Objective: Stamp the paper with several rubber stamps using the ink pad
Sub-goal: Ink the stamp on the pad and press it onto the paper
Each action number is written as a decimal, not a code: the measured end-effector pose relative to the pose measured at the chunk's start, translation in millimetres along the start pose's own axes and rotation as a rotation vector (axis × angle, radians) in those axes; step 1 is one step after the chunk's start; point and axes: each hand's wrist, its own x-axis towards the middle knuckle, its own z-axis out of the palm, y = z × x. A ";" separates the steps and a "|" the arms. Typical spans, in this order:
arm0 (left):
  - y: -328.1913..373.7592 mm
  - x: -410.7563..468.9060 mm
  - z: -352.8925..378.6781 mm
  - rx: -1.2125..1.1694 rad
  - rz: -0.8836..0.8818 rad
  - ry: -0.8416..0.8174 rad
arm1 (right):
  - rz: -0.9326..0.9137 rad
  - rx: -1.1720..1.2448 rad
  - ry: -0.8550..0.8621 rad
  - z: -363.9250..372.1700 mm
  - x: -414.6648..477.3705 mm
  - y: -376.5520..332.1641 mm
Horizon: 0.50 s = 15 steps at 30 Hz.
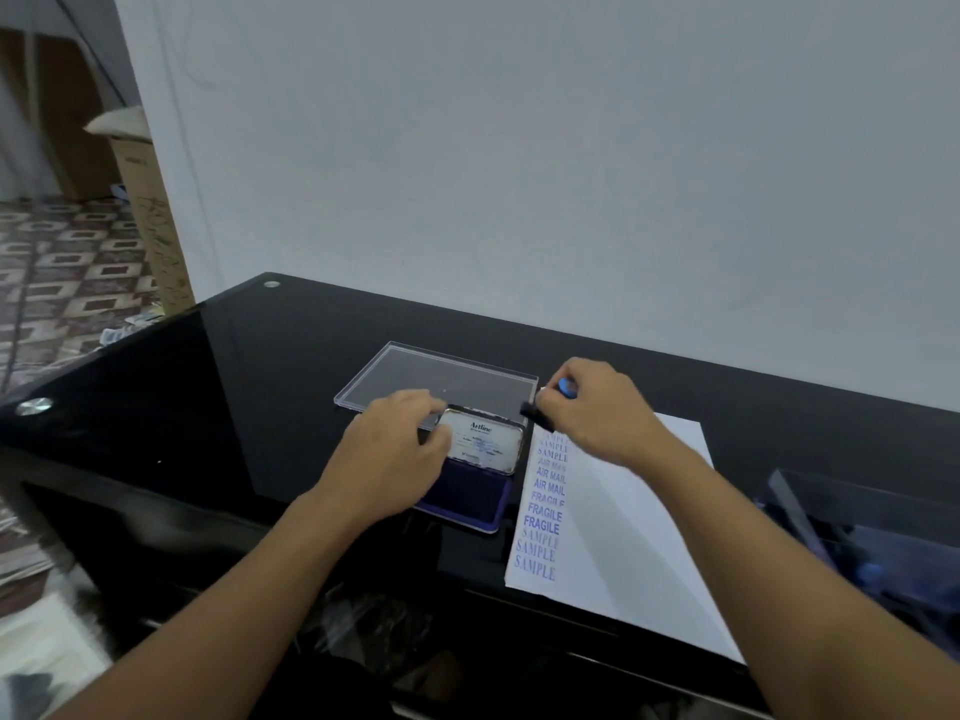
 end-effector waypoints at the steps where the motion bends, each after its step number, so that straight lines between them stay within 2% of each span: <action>1: 8.8 3.9 2.1 -0.003 0.028 -0.014 | 0.011 -0.002 -0.003 -6.1 2.4 5.8; 4: 29.2 22.9 7.2 0.001 0.077 -0.051 | 0.029 -0.005 -0.011 -20.2 9.2 20.1; 15: 64.4 110.3 54.9 0.151 0.080 -0.294 | 0.076 -0.095 -0.069 -31.3 43.8 63.4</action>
